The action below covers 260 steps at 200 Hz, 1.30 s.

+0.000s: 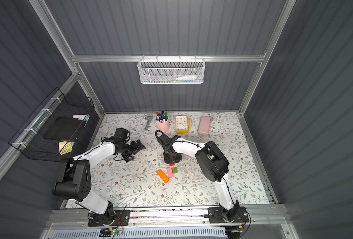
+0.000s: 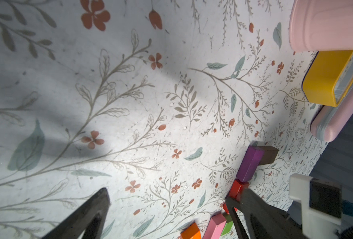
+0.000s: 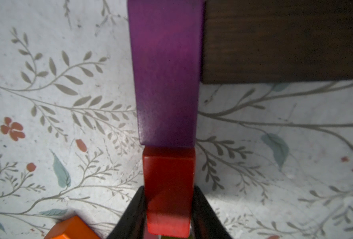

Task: Assemble the number 6 with building blocks
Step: Assemble the building block at the center of the board.

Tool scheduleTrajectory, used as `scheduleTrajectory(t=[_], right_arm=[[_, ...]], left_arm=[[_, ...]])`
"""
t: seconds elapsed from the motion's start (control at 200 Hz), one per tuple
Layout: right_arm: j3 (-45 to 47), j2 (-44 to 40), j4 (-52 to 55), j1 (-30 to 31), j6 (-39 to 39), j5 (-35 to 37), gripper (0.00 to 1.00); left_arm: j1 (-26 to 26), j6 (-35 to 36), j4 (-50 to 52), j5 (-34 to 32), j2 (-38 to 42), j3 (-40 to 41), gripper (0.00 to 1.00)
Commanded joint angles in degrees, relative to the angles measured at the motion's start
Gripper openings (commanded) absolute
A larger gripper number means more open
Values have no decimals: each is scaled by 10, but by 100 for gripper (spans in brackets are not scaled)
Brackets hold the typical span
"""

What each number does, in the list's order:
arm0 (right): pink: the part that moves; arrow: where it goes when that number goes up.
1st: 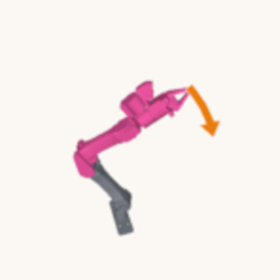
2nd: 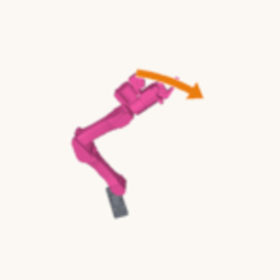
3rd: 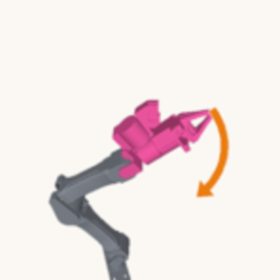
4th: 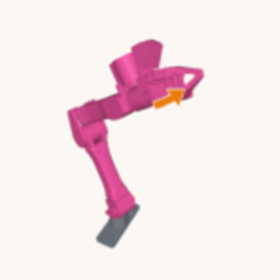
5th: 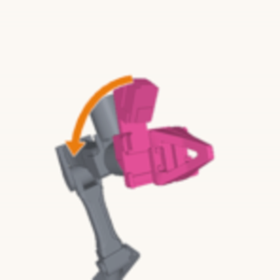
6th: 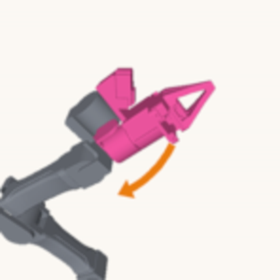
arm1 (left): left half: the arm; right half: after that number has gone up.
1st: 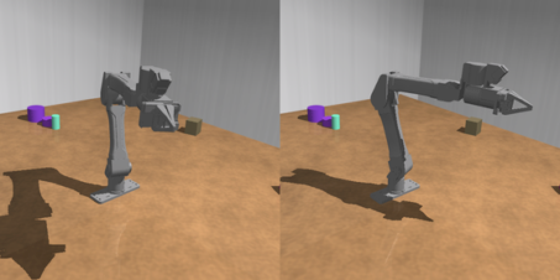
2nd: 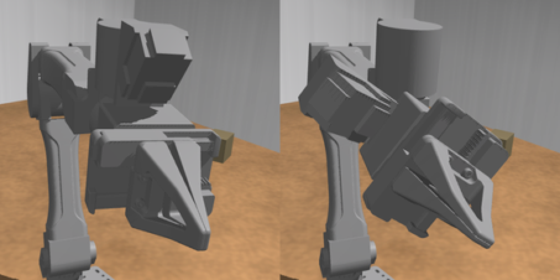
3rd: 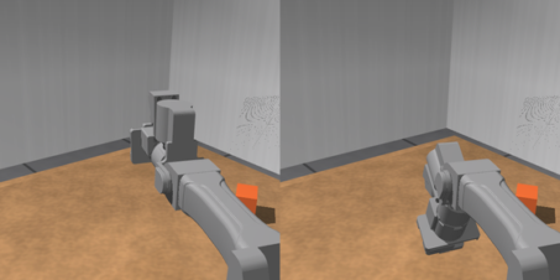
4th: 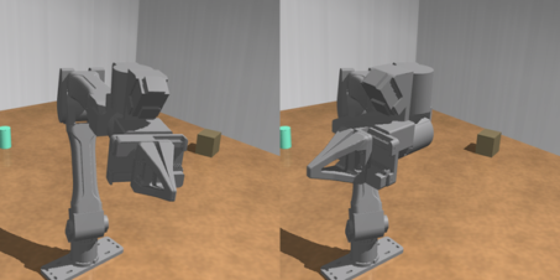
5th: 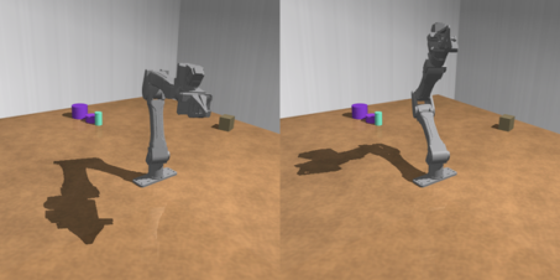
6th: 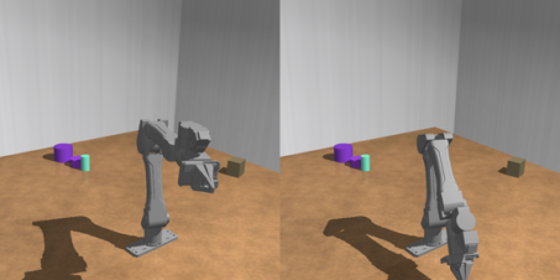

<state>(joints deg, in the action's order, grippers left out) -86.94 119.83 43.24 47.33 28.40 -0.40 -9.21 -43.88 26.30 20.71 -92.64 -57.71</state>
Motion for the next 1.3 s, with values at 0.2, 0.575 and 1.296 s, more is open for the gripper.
scheduleTrajectory(t=[0.2, 0.575, 1.296], right_arm=[[-7, 20, 3, -3, -1, -1, 37], [-7, 20, 2, -3, -2, -8, 39], [-11, -1, 10, -3, 4, 21, 47]], left_arm=[[6, 17, 12, 2, 2, -12, 99], [9, 17, 10, 3, 2, -11, 99], [10, 18, 9, 2, 3, -8, 99]])
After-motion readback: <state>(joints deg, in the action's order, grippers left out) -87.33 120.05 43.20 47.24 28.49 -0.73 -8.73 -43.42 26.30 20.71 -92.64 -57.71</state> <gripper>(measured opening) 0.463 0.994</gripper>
